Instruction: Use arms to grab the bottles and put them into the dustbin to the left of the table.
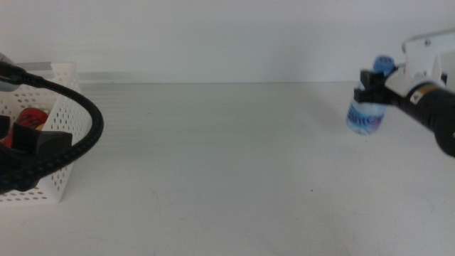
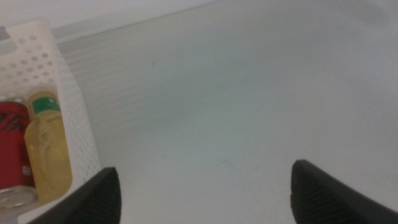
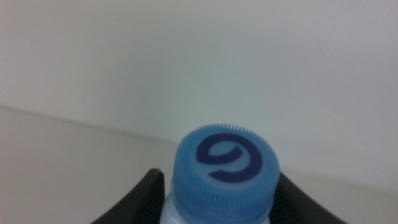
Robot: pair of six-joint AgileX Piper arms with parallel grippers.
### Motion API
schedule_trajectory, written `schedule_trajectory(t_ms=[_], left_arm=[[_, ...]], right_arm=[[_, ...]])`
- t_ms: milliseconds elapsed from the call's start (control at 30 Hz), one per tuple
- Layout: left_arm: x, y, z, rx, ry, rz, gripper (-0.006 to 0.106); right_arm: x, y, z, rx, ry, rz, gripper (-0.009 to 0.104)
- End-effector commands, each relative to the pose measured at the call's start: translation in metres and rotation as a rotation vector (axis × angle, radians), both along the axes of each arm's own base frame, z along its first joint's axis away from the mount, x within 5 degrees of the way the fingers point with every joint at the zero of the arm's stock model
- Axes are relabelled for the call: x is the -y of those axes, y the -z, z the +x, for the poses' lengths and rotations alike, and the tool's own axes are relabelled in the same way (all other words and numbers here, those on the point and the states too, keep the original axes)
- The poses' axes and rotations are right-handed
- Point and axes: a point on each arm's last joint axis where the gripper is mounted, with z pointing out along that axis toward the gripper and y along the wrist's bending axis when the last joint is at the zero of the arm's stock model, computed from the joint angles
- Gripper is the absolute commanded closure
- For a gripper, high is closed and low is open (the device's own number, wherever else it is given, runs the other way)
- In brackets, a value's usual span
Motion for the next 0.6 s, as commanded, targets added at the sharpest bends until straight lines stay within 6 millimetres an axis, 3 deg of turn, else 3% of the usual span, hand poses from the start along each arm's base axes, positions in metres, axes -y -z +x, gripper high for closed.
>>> schedule_trajectory(t_ms=[0,133,267,433,567], left_arm=[[0.001,-0.013,0.001,0.079,-0.009,-0.041,0.012],[0.001,-0.013,0.001,0.079,-0.009,-0.041,0.012],[0.001,-0.013,0.001,0.079,-0.009,-0.041,0.012],[0.001,-0.013,0.001,0.079,-0.009,-0.041,0.012],[0.001,-0.013,0.001,0.079,-0.009,-0.041,0.012]], right_arm=[[-0.013,-0.068,-0.006,0.266,-0.089,0.007,0.095],[-0.041,-0.094,-0.009,0.301,-0.238,0.061,0.095],[-0.079,-0.105,-0.011,0.292,-0.406,0.134,0.095],[-0.137,-0.107,-0.011,0.284,-0.581,0.16,0.095],[-0.178,-0.093,-0.006,0.255,-0.665,0.175,0.095]])
